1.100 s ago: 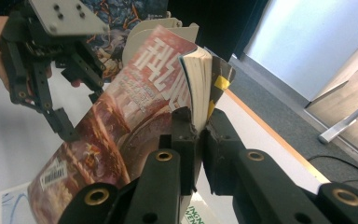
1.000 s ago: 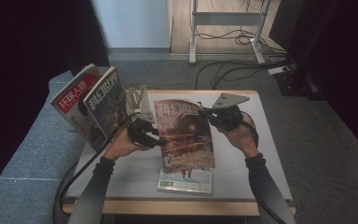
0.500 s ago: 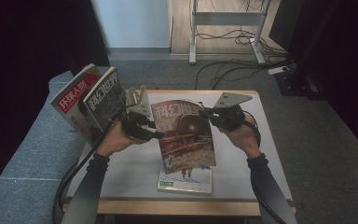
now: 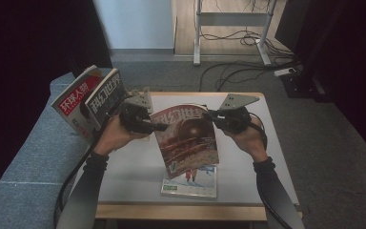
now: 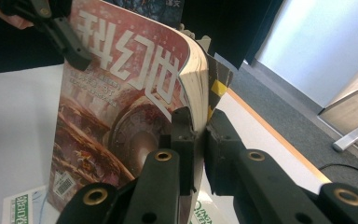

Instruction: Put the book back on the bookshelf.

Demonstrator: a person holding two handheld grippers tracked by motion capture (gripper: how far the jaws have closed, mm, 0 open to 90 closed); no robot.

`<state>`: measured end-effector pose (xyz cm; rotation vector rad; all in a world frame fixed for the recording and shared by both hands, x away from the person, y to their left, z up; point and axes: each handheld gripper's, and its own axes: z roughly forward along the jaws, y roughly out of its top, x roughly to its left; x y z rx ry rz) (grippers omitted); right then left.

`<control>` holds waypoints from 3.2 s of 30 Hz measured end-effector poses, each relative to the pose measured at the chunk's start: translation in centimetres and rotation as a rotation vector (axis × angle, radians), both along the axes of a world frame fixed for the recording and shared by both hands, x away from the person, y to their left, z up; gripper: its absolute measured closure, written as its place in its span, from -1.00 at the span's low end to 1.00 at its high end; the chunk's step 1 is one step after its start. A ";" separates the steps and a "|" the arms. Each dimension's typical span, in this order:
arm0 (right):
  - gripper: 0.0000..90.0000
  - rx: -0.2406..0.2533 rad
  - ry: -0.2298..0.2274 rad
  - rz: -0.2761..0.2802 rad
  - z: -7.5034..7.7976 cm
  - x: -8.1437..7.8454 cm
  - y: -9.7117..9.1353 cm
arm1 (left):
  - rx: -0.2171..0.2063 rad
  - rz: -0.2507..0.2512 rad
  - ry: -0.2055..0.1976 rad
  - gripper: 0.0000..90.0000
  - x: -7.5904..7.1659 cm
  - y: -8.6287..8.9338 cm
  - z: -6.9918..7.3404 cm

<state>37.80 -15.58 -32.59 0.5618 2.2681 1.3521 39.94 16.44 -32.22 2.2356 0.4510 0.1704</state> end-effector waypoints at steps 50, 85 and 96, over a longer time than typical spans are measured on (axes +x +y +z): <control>-0.24 -0.057 0.106 -0.159 -4.7 -0.1 -5.4 | 0.027 0.028 -0.020 0.85 -0.7 -1.6 2.1; -0.97 -0.068 0.342 -0.429 -19.4 -2.0 -8.8 | 0.014 0.087 -0.035 0.86 -0.7 -1.6 2.0; -0.96 -0.092 0.349 -0.451 -21.0 -2.4 -8.7 | -0.015 0.138 -0.025 0.87 -0.8 -1.0 2.2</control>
